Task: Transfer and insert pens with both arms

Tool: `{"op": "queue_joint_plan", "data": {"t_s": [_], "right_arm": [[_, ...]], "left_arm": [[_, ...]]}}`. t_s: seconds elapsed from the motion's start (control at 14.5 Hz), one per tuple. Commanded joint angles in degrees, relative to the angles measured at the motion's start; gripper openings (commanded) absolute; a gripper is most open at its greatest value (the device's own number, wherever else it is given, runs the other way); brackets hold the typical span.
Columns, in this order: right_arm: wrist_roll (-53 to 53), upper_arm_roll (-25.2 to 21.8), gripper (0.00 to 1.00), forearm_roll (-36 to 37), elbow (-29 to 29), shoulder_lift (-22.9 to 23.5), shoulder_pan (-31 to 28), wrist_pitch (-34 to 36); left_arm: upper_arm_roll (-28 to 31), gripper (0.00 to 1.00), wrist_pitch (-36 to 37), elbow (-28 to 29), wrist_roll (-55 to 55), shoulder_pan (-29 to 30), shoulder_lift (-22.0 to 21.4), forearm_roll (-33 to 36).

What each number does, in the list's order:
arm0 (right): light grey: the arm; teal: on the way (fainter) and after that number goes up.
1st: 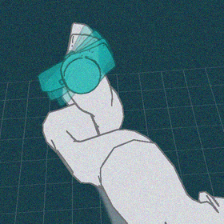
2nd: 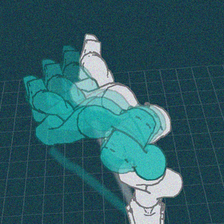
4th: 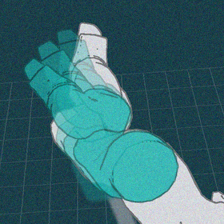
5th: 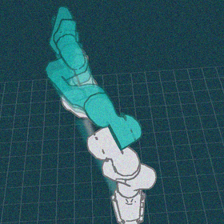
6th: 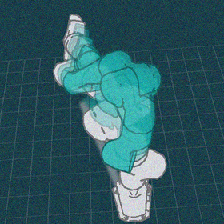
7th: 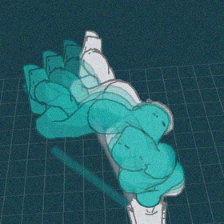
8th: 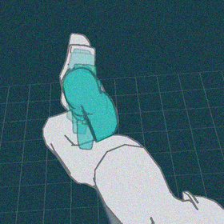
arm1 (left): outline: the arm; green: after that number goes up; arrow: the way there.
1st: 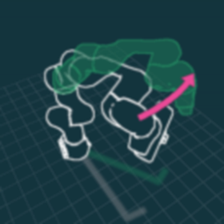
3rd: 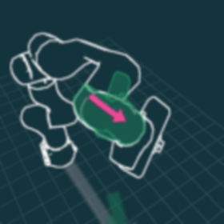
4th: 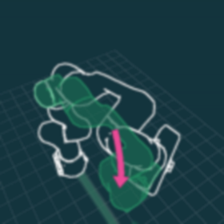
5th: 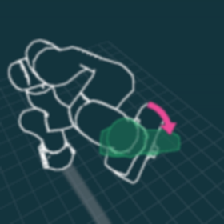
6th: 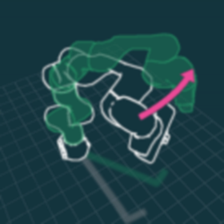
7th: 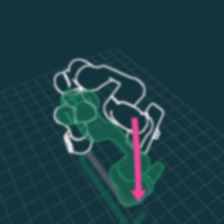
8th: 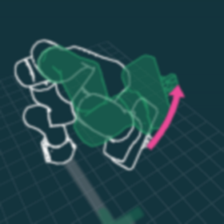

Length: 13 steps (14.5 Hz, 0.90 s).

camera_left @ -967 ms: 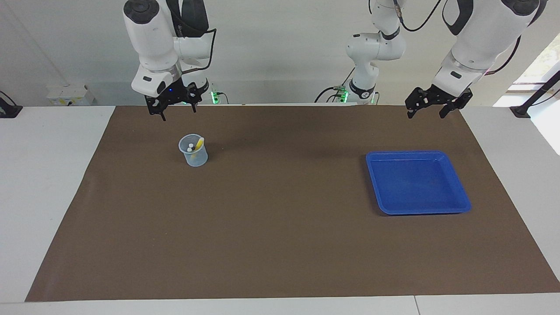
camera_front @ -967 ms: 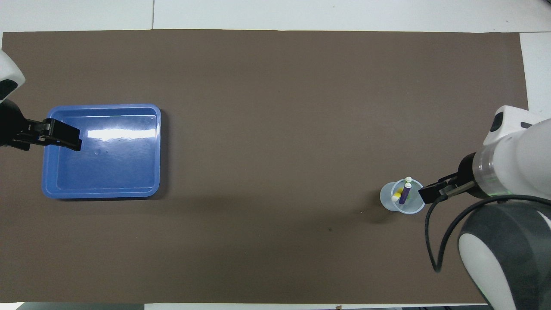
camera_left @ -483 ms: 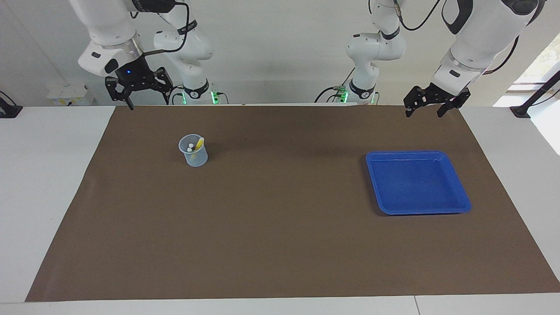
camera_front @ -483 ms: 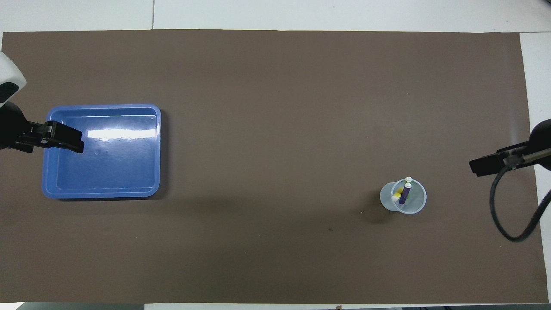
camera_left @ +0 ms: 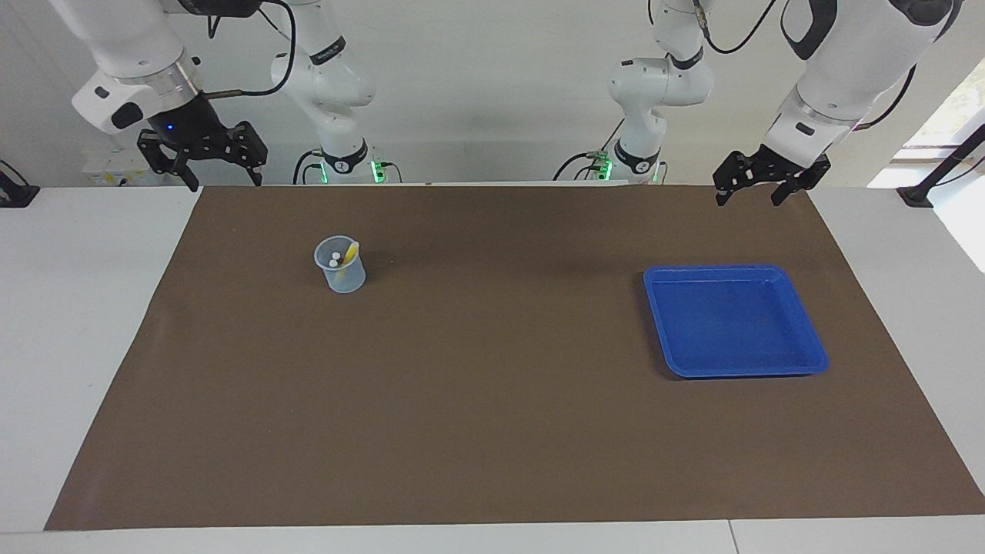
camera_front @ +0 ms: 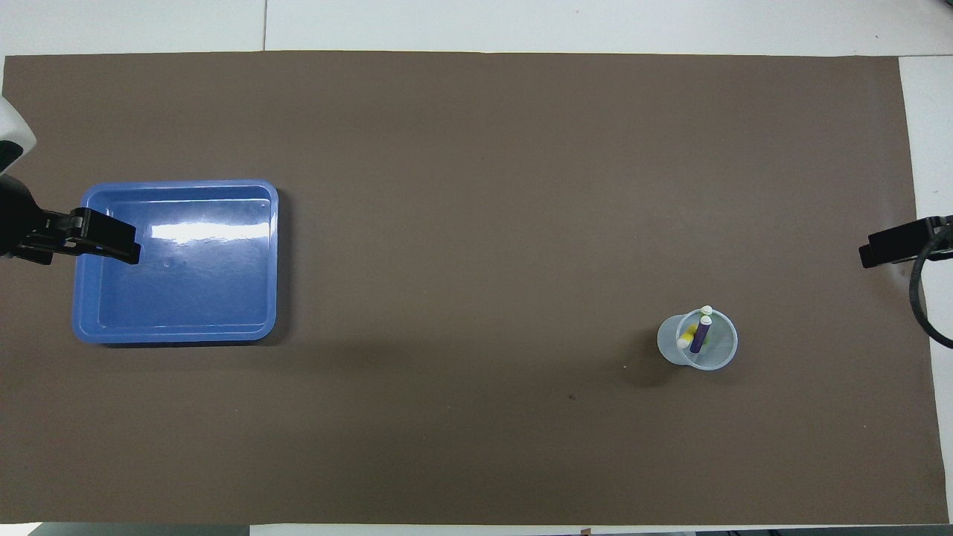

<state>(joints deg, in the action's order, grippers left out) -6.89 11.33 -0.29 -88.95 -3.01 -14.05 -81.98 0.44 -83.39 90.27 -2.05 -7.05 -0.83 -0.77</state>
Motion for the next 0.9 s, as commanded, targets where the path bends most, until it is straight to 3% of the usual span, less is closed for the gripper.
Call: {"op": "queue_joint_plan", "data": {"t_s": [0.0,0.07,0.55,0.83], "right_arm": [[1.6,-6.2,1.00,0.2,2.3,1.6,5.8,3.1],[1.7,-9.5,1.00,0.2,2.4,2.7,9.0,3.9],[1.6,-10.1,1.00,2.4,4.7,5.3,11.0,4.7],[1.7,-14.6,1.00,2.0,4.7,5.1,14.9,4.5]], "left_arm": [[0.0,1.00,-0.5,1.5,0.6,0.5,-1.4,-0.9],[0.0,1.00,-0.5,1.6,0.6,0.3,-1.4,-0.9],[0.0,1.00,-0.5,1.7,0.6,0.5,-1.4,-0.9],[0.0,1.00,-0.5,1.6,0.6,0.5,-1.4,-0.9]]}}
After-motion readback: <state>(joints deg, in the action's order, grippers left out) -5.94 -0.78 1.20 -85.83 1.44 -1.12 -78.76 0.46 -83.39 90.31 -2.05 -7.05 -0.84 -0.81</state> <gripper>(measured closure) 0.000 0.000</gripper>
